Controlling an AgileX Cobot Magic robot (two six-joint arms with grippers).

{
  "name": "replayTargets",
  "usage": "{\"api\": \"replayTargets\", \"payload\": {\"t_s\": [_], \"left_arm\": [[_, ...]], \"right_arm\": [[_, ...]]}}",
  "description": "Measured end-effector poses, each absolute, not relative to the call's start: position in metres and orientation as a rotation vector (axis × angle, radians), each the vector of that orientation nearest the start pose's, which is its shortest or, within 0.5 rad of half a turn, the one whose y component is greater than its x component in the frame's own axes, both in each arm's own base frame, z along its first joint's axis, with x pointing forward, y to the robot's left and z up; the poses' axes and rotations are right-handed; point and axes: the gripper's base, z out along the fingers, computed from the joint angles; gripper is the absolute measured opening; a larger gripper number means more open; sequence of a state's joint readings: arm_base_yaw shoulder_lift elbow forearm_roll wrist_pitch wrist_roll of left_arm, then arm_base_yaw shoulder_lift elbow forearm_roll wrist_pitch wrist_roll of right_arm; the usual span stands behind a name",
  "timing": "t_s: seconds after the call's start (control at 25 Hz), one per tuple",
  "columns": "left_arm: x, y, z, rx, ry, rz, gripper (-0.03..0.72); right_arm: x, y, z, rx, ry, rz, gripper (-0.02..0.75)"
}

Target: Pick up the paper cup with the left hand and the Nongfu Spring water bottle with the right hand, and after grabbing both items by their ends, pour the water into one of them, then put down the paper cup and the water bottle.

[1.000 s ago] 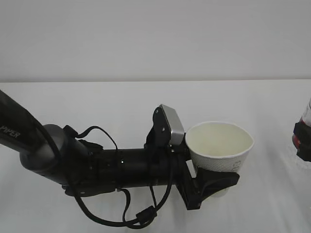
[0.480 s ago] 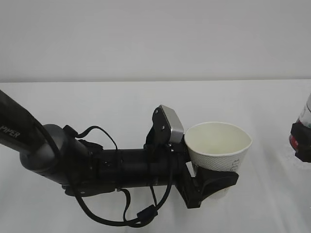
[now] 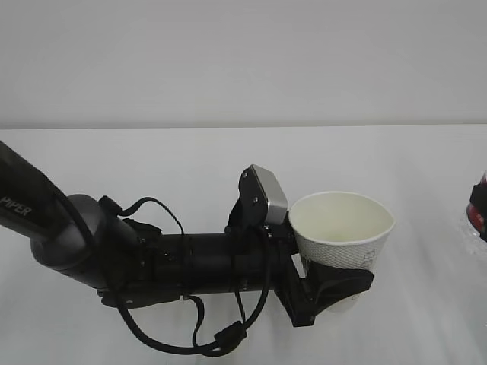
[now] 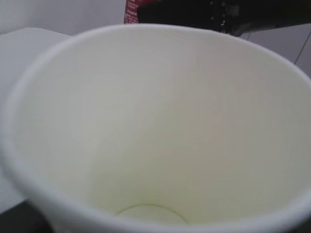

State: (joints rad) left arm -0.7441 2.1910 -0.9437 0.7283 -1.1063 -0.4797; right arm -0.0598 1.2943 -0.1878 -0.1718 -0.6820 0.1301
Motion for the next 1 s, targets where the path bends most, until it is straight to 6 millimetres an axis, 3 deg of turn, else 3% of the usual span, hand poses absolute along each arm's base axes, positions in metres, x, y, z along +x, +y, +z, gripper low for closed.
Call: {"api": "replayTargets", "payload": {"t_s": [0.48,1.0], "left_arm": [[0.241,-0.308,0.096,1.063,1.539,-1.172,0.558],[0.228,-0.318,0.096,1.098,1.525,-1.201,0.550]], "right_arm": [[0.182,-0.002,0.185,-0.047,1.954,0.022,0.449],[0.183,-0.004,0.210,-0.104,1.961,-0.042,0.449]]}}
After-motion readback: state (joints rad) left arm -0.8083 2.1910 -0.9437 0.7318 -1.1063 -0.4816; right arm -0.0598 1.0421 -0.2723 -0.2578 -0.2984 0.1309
